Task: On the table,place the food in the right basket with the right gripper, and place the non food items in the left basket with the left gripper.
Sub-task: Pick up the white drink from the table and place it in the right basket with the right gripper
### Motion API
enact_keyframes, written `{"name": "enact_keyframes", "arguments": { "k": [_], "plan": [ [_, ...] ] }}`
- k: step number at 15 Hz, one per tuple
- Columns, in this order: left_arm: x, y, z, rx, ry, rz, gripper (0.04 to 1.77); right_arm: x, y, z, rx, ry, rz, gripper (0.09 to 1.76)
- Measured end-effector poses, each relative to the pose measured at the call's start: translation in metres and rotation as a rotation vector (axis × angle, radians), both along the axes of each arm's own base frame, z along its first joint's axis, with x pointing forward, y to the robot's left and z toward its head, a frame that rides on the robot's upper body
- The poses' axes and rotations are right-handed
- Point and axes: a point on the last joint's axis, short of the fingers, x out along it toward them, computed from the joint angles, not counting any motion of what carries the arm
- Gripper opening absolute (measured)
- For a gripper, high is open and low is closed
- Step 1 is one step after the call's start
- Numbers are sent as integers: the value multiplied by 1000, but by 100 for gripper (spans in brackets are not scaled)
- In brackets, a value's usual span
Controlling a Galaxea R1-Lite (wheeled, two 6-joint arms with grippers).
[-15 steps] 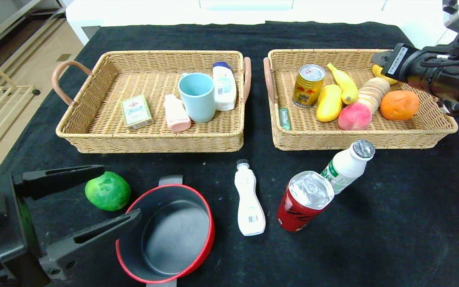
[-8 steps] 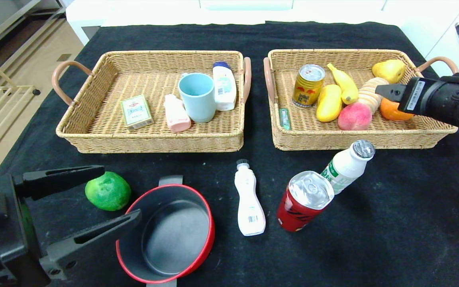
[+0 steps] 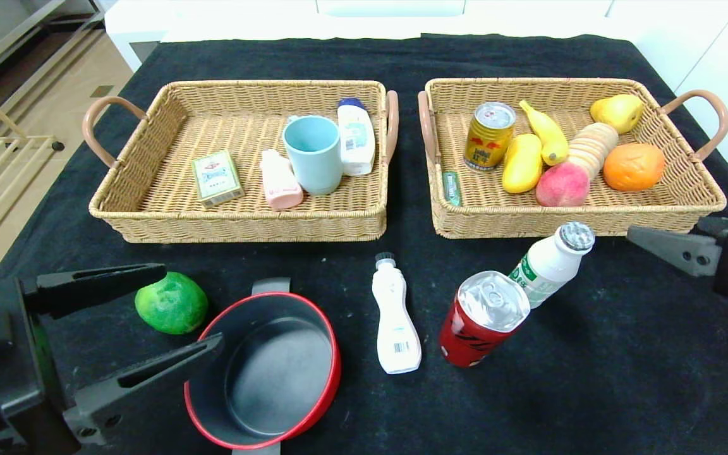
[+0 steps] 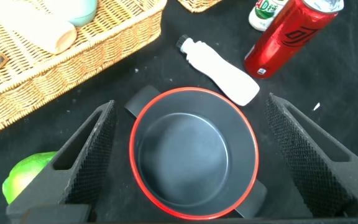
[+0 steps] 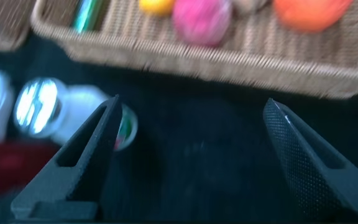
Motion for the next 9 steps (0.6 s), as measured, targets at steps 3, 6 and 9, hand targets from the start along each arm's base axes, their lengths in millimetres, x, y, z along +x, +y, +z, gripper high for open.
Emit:
{"name": "enact_keyframes", "arguments": {
  "k": [3, 6, 9],
  "plan": [
    [-1, 1, 1, -2, -6, 5, 172, -28, -3, -17, -28, 28, 105, 168],
    [-2, 2, 3, -5, -18, 4, 172, -50, 3, -31, -47, 37, 198, 169],
    [-4, 2, 4, -7, -24, 1, 172, -65, 10, -41, -60, 41, 272, 169]
  ]
}}
